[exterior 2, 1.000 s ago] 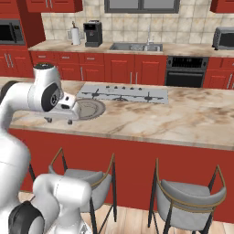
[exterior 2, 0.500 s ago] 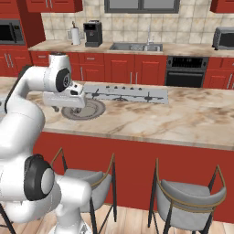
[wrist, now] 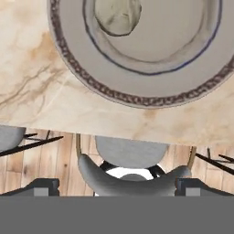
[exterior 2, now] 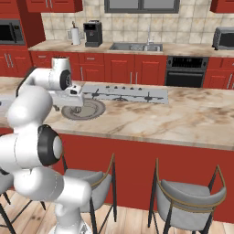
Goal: Place two dumplings into each of the tupperware containers and then place the containers in the fridge.
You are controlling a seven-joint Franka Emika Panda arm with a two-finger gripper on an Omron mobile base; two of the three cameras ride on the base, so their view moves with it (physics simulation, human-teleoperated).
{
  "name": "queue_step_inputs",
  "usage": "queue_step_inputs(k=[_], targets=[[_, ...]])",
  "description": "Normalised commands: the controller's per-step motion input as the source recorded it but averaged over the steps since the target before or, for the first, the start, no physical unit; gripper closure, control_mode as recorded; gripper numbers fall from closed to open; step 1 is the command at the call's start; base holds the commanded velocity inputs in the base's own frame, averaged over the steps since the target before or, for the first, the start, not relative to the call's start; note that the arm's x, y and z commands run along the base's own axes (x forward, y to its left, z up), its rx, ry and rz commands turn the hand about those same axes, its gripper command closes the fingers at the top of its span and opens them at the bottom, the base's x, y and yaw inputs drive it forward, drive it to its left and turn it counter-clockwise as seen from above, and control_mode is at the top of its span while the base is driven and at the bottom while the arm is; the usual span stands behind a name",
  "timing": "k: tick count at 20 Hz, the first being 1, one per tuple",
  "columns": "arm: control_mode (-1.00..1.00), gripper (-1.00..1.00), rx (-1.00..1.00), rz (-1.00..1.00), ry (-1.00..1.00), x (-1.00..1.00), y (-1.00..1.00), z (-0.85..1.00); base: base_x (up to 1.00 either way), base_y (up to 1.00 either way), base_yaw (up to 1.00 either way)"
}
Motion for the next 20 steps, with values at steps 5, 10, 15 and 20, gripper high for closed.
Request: queue_step_inputs(k=[5, 10, 15, 20], targets=[[-1.00, -1.00, 0.00, 0.00, 0.00, 0.88, 0.15, -0.29, 0.00, 0.00, 0.00], [-1.00, -1.00, 0.00, 0.00, 0.00, 0.75, 0.00, -0.14, 0.00, 0.00, 0.00], [-1.00, -1.00, 0.00, 0.00, 0.06, 0.37, 0.05, -0.29, 0.00, 0.00, 0.00], [-1.00, -1.00, 0.00, 0.00, 0.09, 0.24, 0.03, -0.32, 0.00, 0.00, 0.00]])
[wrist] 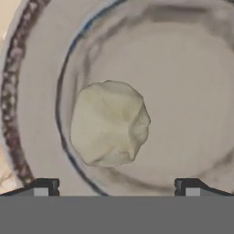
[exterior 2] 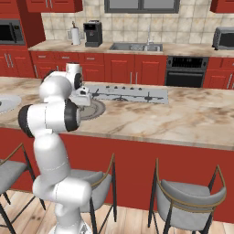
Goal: Place two dumplings into each of the tupperware containers and then place the containers in the fridge.
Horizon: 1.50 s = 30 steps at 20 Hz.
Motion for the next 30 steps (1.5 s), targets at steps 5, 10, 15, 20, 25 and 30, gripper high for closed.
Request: queue_step_inputs(k=[5, 10, 15, 20, 25, 30], targets=[[-1.00, -1.00, 0.00, 0.00, 0.04, 0.21, 0.01, -0.08, 0.00, 0.00, 0.00], [-1.00, -1.00, 0.00, 0.00, 0.05, 0.18, 0.20, -0.20, 0.00, 0.00, 0.00], [-1.00, -1.00, 0.00, 0.00, 0.04, 0.15, 0.04, -0.07, 0.00, 0.00, 0.00], [-1.00, -1.00, 0.00, 0.00, 0.02, -0.03, 0.00, -0.03, 0.00, 0.00, 0.00], [-1.00, -1.00, 0.00, 0.00, 0.00, -0.04, 0.00, -0.03, 0.00, 0.00, 0.00], [-1.00, -1.00, 0.00, 0.00, 0.00, -0.11, -0.01, -0.01, 0.00, 0.00, 0.00]])
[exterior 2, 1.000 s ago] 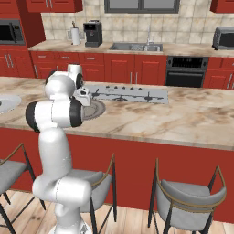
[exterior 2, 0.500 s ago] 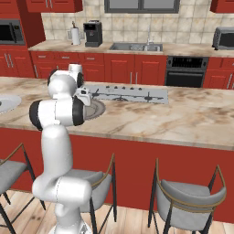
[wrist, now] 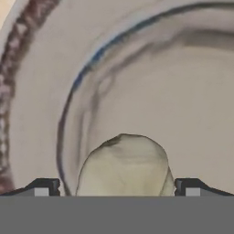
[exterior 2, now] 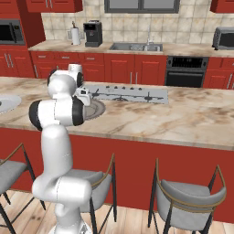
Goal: Place two dumplings into each of the tupperware containers and then place the containers in the fridge.
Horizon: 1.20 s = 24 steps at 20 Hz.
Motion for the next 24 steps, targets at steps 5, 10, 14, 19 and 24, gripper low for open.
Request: queue_step_inputs(k=[5, 10, 14, 19, 24], targets=[[-1.00, -1.00, 0.00, 0.00, 0.00, -0.04, -0.03, -0.05, 0.00, 0.00, 0.00], [-1.00, -1.00, 0.00, 0.00, 0.00, 0.00, 0.00, -0.21, 0.00, 0.00, 0.00], [-1.00, 1.00, 0.00, 0.00, 0.00, 0.00, 0.00, -0.02, 0.00, 0.00, 0.00], [-1.00, 1.00, 0.00, 0.00, 0.00, 0.00, -0.06, 0.04, 0.00, 0.00, 0.00], [-1.00, 1.00, 0.00, 0.03, -0.01, -0.36, -0.66, 0.48, 0.00, 0.00, 0.00]])
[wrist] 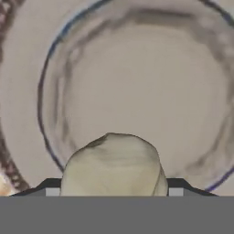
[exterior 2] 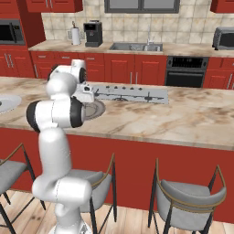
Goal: Place two dumplings into each of the tupperware containers and then place the containers in the fridge.
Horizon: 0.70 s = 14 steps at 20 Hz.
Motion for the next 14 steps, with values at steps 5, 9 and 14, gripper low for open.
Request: queue_step_inputs(k=[5, 9, 14], targets=[[-1.00, 1.00, 0.00, 0.08, -0.07, -0.92, -0.40, 0.56, 0.00, 0.00, 0.00], [-1.00, 1.00, 0.01, 0.09, -0.19, -1.00, -0.21, 0.35, 0.00, 0.00, 0.00], [-1.00, 1.00, 0.07, 0.03, -0.17, -1.00, -0.41, 0.31, 0.00, 0.00, 0.00]])
